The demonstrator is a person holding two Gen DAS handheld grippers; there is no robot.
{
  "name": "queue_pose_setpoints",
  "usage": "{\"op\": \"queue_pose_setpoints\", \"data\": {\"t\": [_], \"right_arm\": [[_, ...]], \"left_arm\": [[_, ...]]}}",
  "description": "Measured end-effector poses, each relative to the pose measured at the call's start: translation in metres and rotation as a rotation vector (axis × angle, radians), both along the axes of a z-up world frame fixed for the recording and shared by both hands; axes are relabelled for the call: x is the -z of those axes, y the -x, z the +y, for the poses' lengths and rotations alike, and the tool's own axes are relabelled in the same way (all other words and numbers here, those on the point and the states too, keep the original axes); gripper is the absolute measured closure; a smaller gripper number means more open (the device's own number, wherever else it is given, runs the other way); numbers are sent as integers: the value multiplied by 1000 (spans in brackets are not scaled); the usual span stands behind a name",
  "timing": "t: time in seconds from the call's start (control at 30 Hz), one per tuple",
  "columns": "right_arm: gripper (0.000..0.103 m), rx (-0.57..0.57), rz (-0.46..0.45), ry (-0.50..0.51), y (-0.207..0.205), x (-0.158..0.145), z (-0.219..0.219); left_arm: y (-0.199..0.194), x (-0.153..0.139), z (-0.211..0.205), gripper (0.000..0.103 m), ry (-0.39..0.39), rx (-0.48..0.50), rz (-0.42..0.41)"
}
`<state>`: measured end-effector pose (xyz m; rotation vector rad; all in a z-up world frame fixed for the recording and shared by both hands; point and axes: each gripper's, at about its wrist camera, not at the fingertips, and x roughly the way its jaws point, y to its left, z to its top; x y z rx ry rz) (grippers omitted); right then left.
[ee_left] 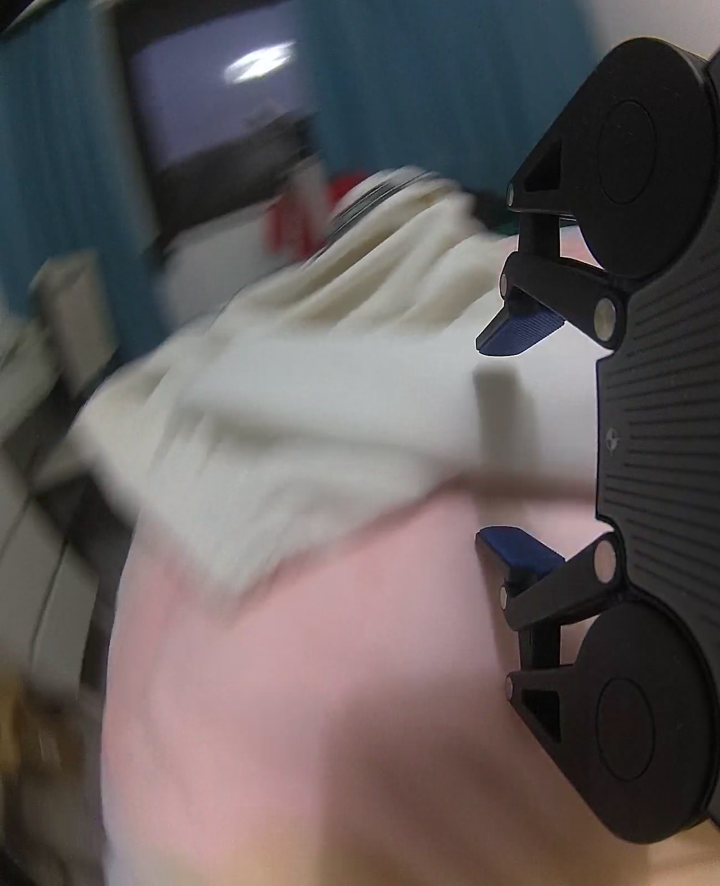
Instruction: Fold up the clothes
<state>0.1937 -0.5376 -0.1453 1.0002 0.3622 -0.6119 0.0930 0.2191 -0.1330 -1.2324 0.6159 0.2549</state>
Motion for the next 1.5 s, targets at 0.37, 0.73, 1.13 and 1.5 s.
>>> {"op": "queue_pose_setpoints", "data": {"t": [0.37,0.73,1.13,1.5], "right_arm": [[97,15,-29,-14,2,1,0],[97,89,-28,53,14,-12,-1],[97,330,170,83,58,-24,12],[93,269,372,126,39,-13,14]], "left_arm": [[-33,14,41,74,16,-212,-52],[7,-73,96,97,-142,-177,-79],[42,-105,129,99,-324,-43,94],[30,-96,94,62,-648,141,214]]}}
